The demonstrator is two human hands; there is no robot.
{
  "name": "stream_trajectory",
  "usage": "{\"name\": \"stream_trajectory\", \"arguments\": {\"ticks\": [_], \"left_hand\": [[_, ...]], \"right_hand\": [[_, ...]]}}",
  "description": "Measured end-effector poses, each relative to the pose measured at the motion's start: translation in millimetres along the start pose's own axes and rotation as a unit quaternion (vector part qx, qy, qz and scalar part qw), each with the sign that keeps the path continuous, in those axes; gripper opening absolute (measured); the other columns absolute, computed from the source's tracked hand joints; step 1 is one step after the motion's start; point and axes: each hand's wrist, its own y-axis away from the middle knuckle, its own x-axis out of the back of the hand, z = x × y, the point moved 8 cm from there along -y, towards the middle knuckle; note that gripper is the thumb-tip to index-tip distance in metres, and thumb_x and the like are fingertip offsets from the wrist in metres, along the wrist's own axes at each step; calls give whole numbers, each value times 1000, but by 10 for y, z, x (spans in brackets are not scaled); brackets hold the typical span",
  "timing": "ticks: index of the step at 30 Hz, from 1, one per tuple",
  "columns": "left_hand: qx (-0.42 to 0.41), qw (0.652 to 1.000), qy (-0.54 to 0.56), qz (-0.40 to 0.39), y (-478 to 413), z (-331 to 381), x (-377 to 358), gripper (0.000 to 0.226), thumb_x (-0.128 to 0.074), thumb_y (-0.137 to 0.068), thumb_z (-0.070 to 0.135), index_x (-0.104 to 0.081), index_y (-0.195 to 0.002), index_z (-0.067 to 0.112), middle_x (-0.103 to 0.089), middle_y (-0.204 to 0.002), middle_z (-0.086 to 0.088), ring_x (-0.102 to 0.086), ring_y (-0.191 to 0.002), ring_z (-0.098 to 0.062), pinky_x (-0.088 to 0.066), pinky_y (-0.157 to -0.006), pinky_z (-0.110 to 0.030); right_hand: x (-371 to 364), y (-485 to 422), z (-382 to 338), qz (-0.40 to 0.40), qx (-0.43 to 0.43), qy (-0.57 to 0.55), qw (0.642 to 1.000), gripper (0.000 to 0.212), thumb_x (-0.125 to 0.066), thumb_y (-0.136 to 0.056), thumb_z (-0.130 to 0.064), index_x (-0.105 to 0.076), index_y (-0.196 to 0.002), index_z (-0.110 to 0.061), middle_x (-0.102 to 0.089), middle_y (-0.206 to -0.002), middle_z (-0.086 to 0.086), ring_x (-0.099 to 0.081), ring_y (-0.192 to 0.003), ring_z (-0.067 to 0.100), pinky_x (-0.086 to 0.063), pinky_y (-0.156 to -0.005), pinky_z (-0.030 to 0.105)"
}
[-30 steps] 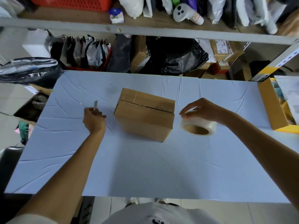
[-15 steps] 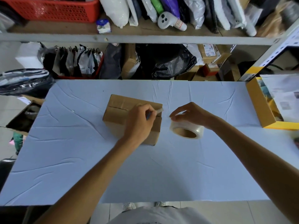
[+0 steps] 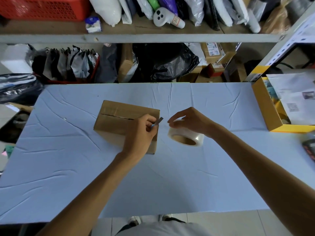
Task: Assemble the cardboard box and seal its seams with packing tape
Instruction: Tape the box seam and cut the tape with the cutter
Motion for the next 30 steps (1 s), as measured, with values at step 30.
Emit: {"name": "stream_trajectory", "arguments": {"ticks": [30], "left_hand": [[1, 999, -16, -29, -131, -72, -189, 8, -76, -75, 9, -67, -74, 10, -67, -65, 1, -65, -60, -13, -58, -62, -36]], "right_hand": [[-63, -79, 37, -4, 3, 22, 1000, 16, -70, -86, -26, -77, -100, -24, -73, -103, -3, -65, -95, 17, -50, -83, 28]]}}
